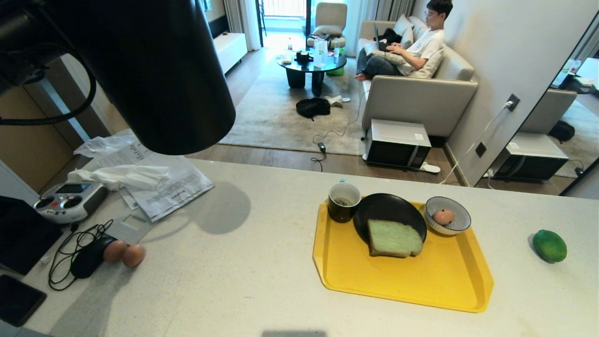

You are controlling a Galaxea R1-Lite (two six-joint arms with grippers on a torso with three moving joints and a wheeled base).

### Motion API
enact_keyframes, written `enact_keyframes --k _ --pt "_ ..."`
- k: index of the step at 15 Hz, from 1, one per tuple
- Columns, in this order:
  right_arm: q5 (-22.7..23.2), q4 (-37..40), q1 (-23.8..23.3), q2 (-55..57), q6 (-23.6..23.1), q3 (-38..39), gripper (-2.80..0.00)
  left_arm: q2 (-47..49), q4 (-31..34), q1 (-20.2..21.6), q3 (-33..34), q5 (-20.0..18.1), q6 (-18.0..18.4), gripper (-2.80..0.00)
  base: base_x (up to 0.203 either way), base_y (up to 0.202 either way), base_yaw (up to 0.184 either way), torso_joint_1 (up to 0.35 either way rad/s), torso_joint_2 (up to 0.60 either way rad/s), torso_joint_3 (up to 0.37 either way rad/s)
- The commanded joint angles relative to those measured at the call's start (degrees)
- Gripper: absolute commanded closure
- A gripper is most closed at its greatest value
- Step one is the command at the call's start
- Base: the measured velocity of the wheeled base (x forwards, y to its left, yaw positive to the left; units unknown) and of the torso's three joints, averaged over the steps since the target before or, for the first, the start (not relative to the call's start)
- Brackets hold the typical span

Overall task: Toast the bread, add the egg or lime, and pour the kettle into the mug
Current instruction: Pour water into a cup

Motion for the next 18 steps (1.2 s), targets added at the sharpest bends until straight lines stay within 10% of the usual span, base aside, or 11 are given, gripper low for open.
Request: enact_keyframes --k 1,18 --pt "0.0 0.0 0.0 0.0 0.0 0.1 0.00 0.0 -0.3 0.0 0.0 -0.2 -0.1 0.00 0.000 0.000 0.000 0.071 -0.10 -0.061" --pt "0.0 0.0 0.0 0.1 -0.1 0.1 0.00 -0.3 -0.3 0.1 -0.8 0.1 -0.2 0.00 0.000 0.000 0.000 0.065 -0.12 -0.060"
